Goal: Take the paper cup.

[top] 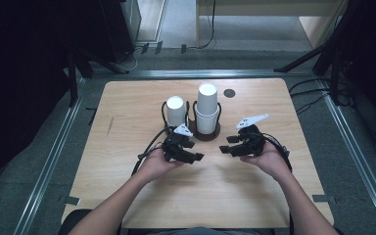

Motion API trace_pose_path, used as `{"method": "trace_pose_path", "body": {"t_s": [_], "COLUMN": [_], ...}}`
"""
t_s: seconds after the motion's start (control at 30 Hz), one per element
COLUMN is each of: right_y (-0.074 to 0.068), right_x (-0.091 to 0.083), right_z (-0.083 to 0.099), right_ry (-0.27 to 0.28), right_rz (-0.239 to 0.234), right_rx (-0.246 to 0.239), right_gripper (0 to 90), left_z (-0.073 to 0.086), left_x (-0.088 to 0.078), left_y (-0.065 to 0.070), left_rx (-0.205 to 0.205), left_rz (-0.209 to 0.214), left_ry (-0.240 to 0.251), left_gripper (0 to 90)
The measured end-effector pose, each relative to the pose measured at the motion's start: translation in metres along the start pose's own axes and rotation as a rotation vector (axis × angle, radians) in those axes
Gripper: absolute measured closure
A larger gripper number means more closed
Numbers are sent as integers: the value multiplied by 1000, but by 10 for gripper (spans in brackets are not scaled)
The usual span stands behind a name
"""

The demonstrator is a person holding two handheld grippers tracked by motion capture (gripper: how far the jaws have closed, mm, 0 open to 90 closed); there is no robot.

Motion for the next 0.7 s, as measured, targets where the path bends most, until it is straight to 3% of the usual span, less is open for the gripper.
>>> {"method": "trace_pose_path", "body": {"t_s": [0.23, 0.37, 0.47, 0.7], "right_y": [-2, -3, -3, -2], "right_x": [0, -3, -3, -4], "right_z": [-1, -3, -3, -4], "right_ry": [17, 43, 37, 45], "right_rz": [-4, 8, -5, -2], "right_rx": [-32, -84, -70, -85], "right_gripper": [473, 405, 395, 429], "left_z": [-1, -2, -3, -6], "left_x": [0, 0, 1, 1], "left_y": [3, 3, 3, 4], "left_rx": [3, 1, -13, -7], "left_rz": [5, 13, 22, 22], "left_ry": [-1, -1, 7, 7], "left_gripper": [361, 366, 385, 439]}}
Point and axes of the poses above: each handheld gripper's, and its own axes: x roughly forward along the jaws, z roughly out of its underside, y roughly to its right, the point moved 10 cm from there along x, roughly forward along the jaws, and after that the axes turned 11 degrees about z, right-handed, at the moved point
